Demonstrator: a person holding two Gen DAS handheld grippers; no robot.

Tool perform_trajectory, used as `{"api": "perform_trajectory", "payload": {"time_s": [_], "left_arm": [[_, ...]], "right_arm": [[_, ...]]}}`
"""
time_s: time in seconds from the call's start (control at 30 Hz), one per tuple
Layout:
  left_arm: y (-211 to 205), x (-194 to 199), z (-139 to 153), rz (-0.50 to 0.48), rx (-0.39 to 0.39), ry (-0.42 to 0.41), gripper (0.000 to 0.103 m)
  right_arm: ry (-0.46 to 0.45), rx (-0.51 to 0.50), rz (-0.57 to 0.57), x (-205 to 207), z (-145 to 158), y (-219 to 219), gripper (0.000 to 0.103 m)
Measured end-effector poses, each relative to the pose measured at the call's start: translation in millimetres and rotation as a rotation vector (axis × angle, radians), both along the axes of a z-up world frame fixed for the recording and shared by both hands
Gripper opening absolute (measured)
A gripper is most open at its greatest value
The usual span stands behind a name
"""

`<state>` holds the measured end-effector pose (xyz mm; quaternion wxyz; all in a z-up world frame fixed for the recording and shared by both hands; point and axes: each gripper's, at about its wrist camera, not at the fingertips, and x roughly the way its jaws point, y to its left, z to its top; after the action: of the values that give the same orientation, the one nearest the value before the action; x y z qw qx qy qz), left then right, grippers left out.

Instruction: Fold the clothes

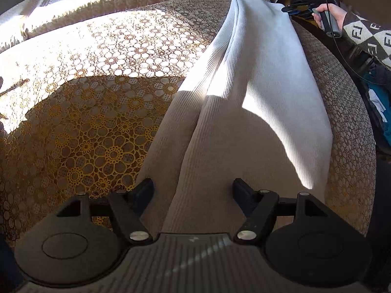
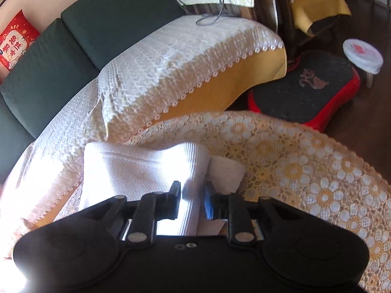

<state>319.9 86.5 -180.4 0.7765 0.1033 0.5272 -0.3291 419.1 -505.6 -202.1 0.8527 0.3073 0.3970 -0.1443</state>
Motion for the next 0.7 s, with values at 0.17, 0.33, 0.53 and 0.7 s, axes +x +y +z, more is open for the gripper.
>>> {"api": "perform_trajectory", "payload": {"time_s": [0.17, 0.33, 0.53, 0.7], "left_arm": [[-2.7, -1.4, 5.5, -0.009, -0.003, -0.018, 0.07], [-5.4, -2.7, 10.9, -0.018, -0.007, -0.036, 0.027], [-5.3, 2.5, 14.3, -0.002, -0.004, -0.054, 0.01], [1.7, 20.9, 10.6, 0.066, 0.011, -0.061, 0.01]], "right_arm": [[-0.015, -0.002, 0.014, -16.3, 7.0, 3.6, 0.103], [-0.016, 0.01, 0.034, -19.8, 3.7, 8.1, 0.103], [-0.002, -0.004, 0.074, -10.1, -2.8, 23.2, 0.103], [0.013, -0.01, 0.085, -4.9, -8.2, 31.3, 0.103]]}}
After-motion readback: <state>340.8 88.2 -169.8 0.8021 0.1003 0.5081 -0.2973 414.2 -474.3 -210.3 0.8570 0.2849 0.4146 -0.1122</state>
